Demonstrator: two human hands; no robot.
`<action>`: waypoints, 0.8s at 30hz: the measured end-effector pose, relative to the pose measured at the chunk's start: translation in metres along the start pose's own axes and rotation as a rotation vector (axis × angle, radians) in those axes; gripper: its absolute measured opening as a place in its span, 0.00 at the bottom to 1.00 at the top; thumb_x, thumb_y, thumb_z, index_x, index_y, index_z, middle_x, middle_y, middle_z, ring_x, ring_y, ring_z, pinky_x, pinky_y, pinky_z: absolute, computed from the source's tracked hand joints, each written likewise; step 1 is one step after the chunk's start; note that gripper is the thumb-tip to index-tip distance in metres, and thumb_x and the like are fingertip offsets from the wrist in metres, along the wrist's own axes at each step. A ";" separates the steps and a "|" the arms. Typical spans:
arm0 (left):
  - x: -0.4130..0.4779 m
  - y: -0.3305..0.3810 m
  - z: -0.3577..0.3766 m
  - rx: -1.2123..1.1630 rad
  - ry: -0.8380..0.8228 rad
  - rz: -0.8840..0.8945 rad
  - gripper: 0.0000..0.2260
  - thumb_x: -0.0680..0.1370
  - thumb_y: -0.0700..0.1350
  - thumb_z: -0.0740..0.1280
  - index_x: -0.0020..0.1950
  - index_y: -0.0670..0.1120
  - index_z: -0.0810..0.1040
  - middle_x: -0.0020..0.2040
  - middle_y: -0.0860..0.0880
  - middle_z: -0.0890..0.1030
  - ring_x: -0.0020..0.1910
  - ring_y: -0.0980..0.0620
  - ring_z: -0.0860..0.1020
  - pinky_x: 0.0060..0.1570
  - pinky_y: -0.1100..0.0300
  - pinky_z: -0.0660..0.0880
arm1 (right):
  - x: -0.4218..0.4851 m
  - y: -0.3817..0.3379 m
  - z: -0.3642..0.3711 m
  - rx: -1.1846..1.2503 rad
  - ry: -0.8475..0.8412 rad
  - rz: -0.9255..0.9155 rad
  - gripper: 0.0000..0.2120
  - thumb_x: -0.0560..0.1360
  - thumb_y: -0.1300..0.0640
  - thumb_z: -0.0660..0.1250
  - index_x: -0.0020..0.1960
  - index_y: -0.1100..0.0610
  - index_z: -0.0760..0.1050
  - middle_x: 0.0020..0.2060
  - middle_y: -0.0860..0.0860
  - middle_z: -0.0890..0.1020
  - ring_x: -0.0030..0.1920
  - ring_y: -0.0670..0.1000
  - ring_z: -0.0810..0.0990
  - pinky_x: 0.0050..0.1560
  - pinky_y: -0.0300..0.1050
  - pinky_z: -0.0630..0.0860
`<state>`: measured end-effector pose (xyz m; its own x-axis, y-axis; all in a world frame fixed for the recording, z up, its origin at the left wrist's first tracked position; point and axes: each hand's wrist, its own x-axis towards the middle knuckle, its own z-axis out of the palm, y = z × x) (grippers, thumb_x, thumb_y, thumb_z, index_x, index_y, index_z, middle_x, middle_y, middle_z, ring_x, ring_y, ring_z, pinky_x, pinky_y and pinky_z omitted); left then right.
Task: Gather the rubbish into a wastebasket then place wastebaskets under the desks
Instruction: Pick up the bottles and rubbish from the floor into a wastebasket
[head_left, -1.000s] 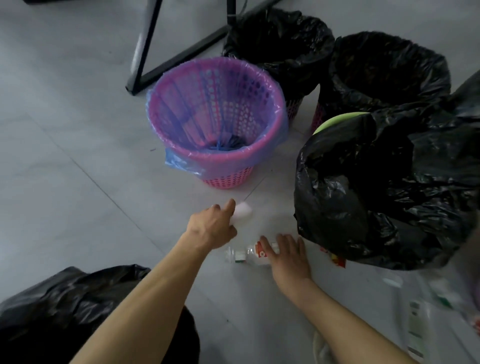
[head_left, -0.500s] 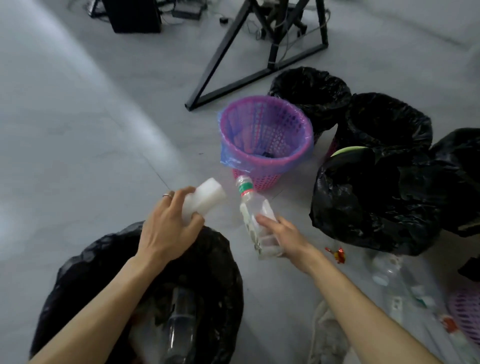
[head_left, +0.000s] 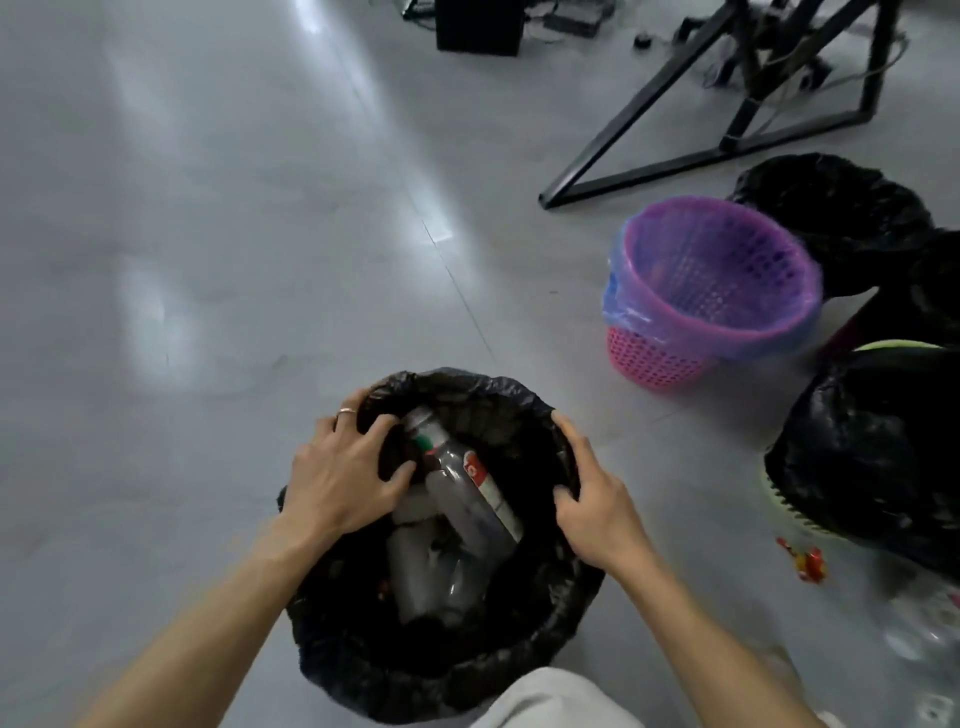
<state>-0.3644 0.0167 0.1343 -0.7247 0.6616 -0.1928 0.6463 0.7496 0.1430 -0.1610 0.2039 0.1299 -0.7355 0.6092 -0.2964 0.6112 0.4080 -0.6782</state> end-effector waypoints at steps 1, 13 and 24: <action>0.007 0.004 -0.002 -0.048 0.003 -0.010 0.24 0.73 0.64 0.63 0.68 0.60 0.70 0.74 0.50 0.63 0.63 0.40 0.73 0.53 0.45 0.76 | 0.003 0.002 -0.002 -0.022 0.004 0.020 0.39 0.76 0.61 0.60 0.74 0.27 0.48 0.60 0.55 0.81 0.55 0.59 0.80 0.57 0.52 0.76; 0.035 0.165 0.018 0.023 -0.044 0.315 0.24 0.74 0.39 0.65 0.68 0.52 0.67 0.68 0.43 0.64 0.57 0.37 0.73 0.43 0.47 0.75 | -0.040 0.098 -0.092 -0.189 0.303 0.303 0.38 0.79 0.60 0.59 0.78 0.32 0.45 0.52 0.59 0.82 0.49 0.62 0.80 0.49 0.53 0.78; 0.045 0.185 0.027 0.170 -0.089 0.291 0.28 0.73 0.42 0.66 0.71 0.56 0.63 0.79 0.47 0.50 0.72 0.38 0.61 0.54 0.38 0.73 | -0.051 0.105 -0.096 -0.159 0.275 0.351 0.44 0.76 0.63 0.61 0.77 0.33 0.40 0.62 0.56 0.74 0.51 0.59 0.79 0.48 0.55 0.80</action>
<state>-0.2708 0.1847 0.1259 -0.4850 0.8373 -0.2526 0.8590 0.5102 0.0419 -0.0307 0.2811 0.1384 -0.3848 0.8778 -0.2853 0.8618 0.2311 -0.4515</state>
